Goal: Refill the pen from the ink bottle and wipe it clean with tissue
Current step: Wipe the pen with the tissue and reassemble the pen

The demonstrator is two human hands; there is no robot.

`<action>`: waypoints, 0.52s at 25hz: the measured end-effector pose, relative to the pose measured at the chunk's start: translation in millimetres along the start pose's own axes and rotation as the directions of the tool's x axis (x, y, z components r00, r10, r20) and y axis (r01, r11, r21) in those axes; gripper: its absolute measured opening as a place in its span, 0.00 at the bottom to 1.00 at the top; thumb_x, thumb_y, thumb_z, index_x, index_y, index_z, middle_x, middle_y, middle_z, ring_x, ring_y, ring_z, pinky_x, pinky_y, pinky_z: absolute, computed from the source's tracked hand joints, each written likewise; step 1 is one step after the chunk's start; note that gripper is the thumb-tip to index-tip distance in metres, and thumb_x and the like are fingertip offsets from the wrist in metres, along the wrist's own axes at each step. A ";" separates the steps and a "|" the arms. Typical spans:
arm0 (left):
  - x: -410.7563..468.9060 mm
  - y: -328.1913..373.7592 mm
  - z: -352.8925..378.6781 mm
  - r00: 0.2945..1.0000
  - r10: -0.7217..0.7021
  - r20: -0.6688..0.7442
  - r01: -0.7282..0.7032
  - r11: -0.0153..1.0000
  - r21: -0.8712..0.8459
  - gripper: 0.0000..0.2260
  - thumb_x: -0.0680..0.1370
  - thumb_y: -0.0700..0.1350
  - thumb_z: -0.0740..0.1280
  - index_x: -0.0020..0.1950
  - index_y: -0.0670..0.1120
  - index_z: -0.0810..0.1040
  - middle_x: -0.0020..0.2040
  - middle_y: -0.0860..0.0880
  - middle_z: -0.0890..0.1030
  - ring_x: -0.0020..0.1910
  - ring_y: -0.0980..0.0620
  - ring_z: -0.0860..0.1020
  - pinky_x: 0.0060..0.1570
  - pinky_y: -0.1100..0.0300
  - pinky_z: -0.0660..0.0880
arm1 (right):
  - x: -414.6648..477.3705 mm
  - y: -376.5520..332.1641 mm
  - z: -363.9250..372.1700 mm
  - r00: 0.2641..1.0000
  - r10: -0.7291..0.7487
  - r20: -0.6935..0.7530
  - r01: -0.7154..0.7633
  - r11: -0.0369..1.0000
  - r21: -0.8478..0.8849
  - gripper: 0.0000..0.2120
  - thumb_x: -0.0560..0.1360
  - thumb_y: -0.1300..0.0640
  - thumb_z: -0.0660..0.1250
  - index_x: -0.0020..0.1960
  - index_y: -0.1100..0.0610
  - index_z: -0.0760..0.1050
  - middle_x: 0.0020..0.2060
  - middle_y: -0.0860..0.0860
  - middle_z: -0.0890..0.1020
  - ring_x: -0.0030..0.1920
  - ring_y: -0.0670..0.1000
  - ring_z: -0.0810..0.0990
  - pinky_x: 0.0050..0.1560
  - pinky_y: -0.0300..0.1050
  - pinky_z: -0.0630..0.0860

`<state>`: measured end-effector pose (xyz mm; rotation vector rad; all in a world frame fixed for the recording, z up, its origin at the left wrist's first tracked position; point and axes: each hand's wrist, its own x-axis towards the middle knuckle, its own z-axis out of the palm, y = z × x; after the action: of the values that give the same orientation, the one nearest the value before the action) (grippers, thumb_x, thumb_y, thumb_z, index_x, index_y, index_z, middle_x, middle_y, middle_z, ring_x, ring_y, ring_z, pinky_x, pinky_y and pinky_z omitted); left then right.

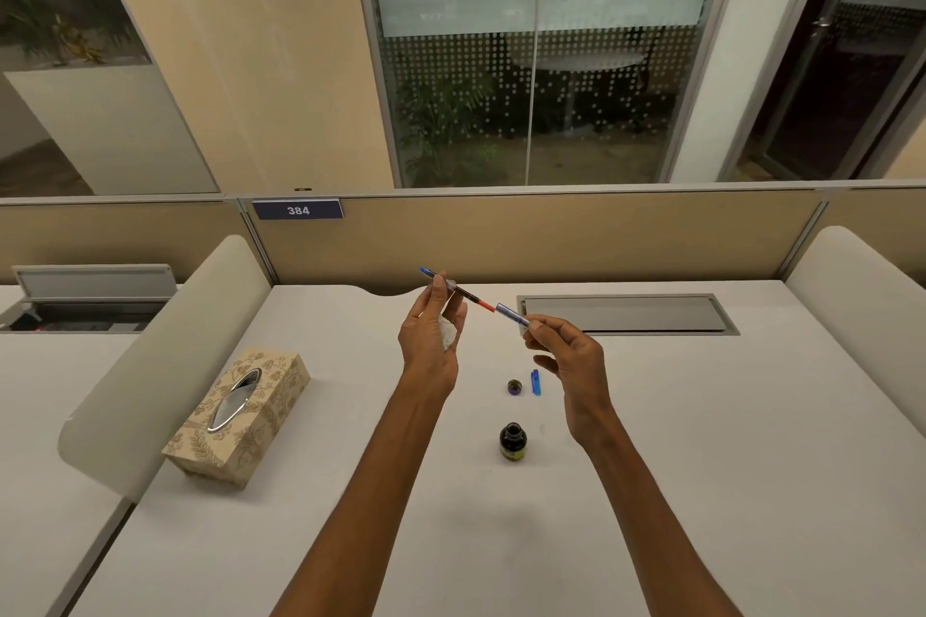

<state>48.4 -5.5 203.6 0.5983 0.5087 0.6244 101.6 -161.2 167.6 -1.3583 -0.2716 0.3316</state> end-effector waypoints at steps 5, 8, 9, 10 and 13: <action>-0.6 -5.2 3.6 1.000 0.011 -0.010 -0.011 1.000 -0.001 0.05 0.80 0.43 0.66 0.52 0.44 0.81 0.49 0.48 0.84 0.52 0.51 0.82 0.64 0.51 0.75 | 2.7 3.0 -5.2 1.000 -0.017 -0.002 0.017 0.999 -0.033 0.06 0.78 0.57 0.67 0.50 0.53 0.83 0.43 0.53 0.85 0.46 0.49 0.83 0.49 0.46 0.78; 1.3 -6.5 4.8 0.999 0.019 -0.028 -0.020 0.999 -0.026 0.05 0.80 0.42 0.67 0.51 0.44 0.82 0.45 0.49 0.85 0.52 0.51 0.82 0.62 0.52 0.76 | 5.9 4.3 -9.6 1.000 -0.018 -0.019 0.017 0.999 -0.036 0.06 0.79 0.57 0.67 0.52 0.55 0.83 0.43 0.52 0.85 0.46 0.50 0.82 0.47 0.43 0.79; 1.8 -7.4 5.7 0.999 0.022 -0.033 -0.023 1.000 -0.021 0.05 0.80 0.42 0.67 0.51 0.44 0.82 0.44 0.49 0.85 0.52 0.51 0.82 0.62 0.53 0.76 | 7.5 4.4 -10.3 1.000 -0.019 -0.019 0.018 0.999 -0.044 0.07 0.79 0.57 0.67 0.53 0.56 0.82 0.43 0.53 0.85 0.46 0.50 0.82 0.47 0.42 0.79; 1.8 -8.7 6.4 0.999 0.025 -0.035 -0.026 1.000 -0.016 0.05 0.80 0.42 0.67 0.51 0.44 0.82 0.44 0.50 0.85 0.51 0.51 0.82 0.61 0.53 0.76 | 8.9 4.2 -10.4 1.000 -0.020 -0.015 0.020 0.998 -0.056 0.08 0.79 0.57 0.67 0.54 0.57 0.82 0.44 0.53 0.85 0.46 0.50 0.82 0.47 0.41 0.78; 0.8 -13.2 9.4 0.999 0.024 -0.028 -0.024 1.000 -0.014 0.05 0.80 0.43 0.67 0.52 0.44 0.81 0.46 0.48 0.84 0.50 0.51 0.83 0.61 0.53 0.76 | 12.7 2.7 -8.2 0.999 -0.032 0.009 0.032 0.996 -0.088 0.07 0.78 0.56 0.67 0.54 0.55 0.82 0.46 0.55 0.86 0.47 0.49 0.83 0.47 0.41 0.78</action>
<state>59.6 -17.0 201.6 0.5832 0.5229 0.6593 116.2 -163.3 163.3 -1.4385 -0.3175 0.3010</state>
